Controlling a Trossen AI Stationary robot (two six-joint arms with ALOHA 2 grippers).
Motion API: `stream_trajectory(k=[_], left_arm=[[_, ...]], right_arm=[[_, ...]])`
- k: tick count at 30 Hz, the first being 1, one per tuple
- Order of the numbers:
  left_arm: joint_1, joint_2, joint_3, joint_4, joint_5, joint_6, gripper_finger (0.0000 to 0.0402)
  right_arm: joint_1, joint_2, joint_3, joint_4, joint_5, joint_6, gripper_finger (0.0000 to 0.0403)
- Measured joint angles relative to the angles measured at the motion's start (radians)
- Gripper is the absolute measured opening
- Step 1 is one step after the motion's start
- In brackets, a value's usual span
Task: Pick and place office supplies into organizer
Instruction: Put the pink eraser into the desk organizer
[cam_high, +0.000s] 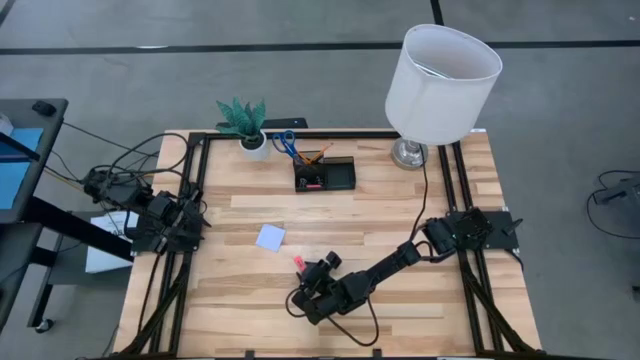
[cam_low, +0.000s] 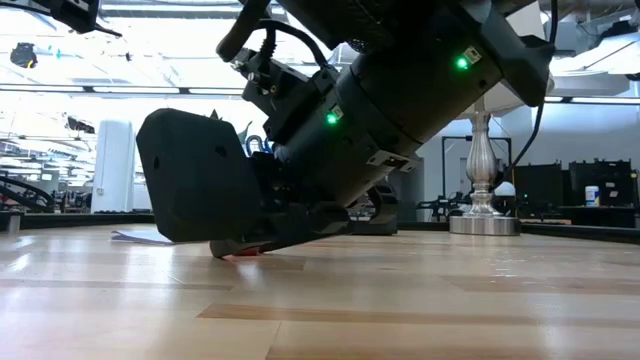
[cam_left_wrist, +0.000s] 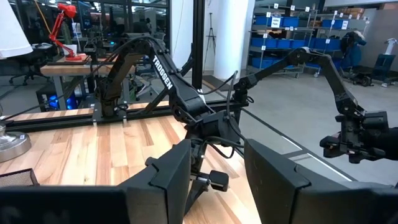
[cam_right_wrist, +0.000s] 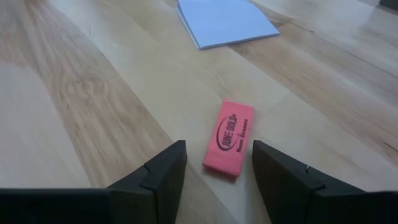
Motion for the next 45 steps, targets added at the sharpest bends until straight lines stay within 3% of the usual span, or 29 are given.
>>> stream_trajectory(k=[45], left_arm=[[0.000,0.000,0.000,0.000,0.000,0.000,0.0142]], right_arm=[[-0.052,-0.001,0.000,0.000,-0.023,-0.017,0.0182]])
